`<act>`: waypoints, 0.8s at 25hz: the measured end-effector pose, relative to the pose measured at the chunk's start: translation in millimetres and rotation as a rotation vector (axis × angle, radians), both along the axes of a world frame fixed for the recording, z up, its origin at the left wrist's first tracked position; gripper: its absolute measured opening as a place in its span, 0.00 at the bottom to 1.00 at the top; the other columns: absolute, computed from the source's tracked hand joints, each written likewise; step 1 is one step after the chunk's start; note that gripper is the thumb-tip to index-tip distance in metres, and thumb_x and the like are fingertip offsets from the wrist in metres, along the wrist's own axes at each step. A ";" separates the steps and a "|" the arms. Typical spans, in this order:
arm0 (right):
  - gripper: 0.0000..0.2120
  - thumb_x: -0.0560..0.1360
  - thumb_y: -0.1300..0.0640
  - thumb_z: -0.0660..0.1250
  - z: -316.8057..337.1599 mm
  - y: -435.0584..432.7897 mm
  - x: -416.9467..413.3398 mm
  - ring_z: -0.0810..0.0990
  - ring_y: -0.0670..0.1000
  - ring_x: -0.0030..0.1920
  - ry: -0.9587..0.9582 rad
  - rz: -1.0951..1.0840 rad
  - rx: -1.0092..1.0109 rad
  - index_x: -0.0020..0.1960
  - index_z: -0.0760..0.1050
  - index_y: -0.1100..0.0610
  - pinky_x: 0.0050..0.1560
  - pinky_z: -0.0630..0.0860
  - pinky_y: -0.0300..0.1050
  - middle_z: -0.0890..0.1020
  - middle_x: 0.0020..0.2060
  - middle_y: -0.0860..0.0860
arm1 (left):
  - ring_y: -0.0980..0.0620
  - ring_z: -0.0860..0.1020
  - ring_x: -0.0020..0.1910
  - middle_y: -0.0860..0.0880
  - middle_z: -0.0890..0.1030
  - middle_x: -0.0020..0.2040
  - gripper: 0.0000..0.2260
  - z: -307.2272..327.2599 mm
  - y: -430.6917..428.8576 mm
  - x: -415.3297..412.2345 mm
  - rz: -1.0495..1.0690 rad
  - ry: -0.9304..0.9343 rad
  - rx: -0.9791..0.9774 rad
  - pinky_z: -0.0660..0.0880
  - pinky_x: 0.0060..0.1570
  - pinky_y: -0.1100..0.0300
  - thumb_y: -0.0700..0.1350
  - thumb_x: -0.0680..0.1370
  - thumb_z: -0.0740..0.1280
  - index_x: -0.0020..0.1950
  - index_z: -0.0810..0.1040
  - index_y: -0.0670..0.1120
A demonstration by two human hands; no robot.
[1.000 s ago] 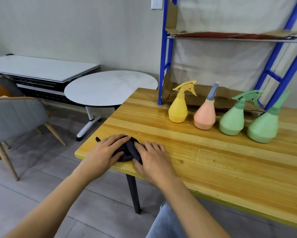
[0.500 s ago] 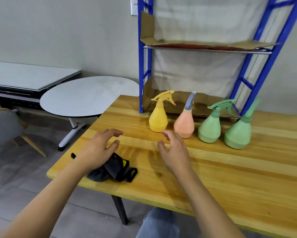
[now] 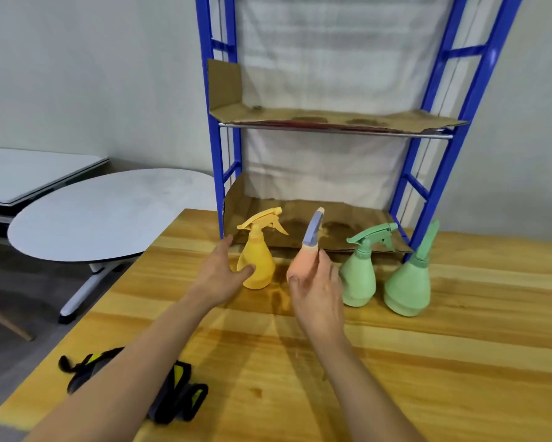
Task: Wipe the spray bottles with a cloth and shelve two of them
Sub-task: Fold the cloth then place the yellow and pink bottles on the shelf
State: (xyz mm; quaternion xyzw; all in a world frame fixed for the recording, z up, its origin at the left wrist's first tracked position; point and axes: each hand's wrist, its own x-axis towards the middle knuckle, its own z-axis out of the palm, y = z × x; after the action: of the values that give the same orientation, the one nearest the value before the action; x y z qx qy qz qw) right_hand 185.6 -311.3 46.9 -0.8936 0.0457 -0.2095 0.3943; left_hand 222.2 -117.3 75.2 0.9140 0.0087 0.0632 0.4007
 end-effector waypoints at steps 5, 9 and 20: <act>0.29 0.73 0.45 0.72 2.9 -2.3 19.8 0.75 0.56 0.57 -0.040 -0.071 0.014 0.68 0.63 0.51 0.56 0.76 0.55 0.74 0.60 0.54 | 0.47 0.75 0.65 0.48 0.74 0.65 0.31 -3.7 -9.0 17.9 -0.016 0.005 -0.037 0.74 0.59 0.57 0.47 0.73 0.78 0.72 0.69 0.47; 0.30 0.72 0.47 0.74 0.1 -3.8 24.1 0.77 0.57 0.58 0.014 -0.072 0.068 0.67 0.64 0.51 0.55 0.77 0.54 0.73 0.60 0.53 | 0.46 0.73 0.68 0.48 0.71 0.67 0.34 -4.6 -16.1 10.9 -0.040 0.042 -0.004 0.73 0.62 0.54 0.51 0.71 0.80 0.73 0.68 0.48; 0.30 0.69 0.49 0.75 60.7 -19.7 -17.1 0.74 0.42 0.59 -0.120 0.135 0.287 0.67 0.67 0.39 0.57 0.73 0.38 0.74 0.61 0.38 | 0.53 0.73 0.63 0.58 0.73 0.62 0.34 50.3 -16.5 -18.7 -0.062 -0.180 -0.210 0.72 0.58 0.59 0.53 0.72 0.78 0.73 0.67 0.52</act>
State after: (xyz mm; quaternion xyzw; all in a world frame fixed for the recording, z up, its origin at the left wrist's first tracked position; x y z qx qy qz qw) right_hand 168.5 -331.0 107.7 -0.8150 -0.0085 -0.2270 0.5330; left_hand 203.4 -133.8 125.5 0.8574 -0.0489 0.1312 0.4952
